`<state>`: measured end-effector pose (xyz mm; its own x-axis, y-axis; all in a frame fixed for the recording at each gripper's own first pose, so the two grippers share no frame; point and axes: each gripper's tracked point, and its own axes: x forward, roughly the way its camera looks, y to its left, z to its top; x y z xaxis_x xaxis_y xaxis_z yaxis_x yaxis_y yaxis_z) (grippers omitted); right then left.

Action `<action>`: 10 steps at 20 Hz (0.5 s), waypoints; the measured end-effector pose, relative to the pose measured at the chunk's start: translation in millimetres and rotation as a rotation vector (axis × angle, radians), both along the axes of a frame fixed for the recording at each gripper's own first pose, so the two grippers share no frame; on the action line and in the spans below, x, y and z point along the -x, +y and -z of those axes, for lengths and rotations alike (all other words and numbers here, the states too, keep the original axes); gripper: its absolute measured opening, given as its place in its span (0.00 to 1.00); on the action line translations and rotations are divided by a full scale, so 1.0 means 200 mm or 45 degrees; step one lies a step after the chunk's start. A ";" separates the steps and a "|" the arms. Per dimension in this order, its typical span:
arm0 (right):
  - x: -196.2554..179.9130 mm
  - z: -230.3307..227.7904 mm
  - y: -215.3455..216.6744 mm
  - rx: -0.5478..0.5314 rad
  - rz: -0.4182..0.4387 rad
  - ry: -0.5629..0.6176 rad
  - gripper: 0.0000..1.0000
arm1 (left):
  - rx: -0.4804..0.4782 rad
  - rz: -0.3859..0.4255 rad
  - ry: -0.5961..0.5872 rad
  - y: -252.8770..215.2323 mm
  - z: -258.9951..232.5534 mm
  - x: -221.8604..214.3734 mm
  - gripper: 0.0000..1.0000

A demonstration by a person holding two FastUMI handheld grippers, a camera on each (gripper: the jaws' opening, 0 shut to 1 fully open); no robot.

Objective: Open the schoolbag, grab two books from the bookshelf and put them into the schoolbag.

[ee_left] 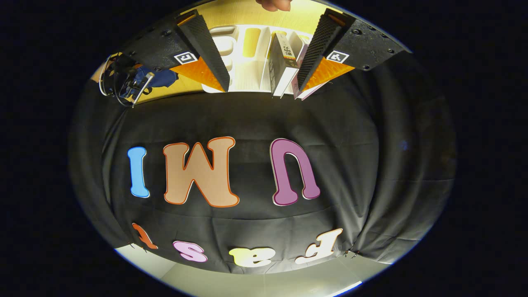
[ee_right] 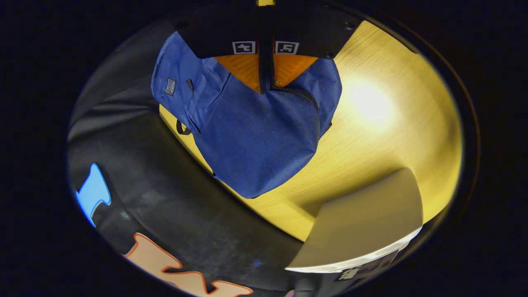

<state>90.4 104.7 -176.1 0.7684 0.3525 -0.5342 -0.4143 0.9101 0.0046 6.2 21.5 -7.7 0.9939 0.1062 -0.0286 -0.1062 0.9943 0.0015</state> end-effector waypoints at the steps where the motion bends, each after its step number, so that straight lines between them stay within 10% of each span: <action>1: 0.00 -0.04 -0.04 -0.058 0.017 -0.005 0.03 | 0.002 0.004 0.001 0.00 0.01 0.00 0.96; 10: -0.04 -0.31 -0.42 -0.629 0.302 0.000 0.01 | 0.009 0.030 0.019 -0.05 0.02 -0.05 0.97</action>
<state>98.2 20.3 -114.9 0.8573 0.3784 -0.3491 -0.1978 0.8681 0.4552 16.0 10.8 -11.7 0.9956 0.0823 -0.0442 -0.0826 0.9966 -0.0039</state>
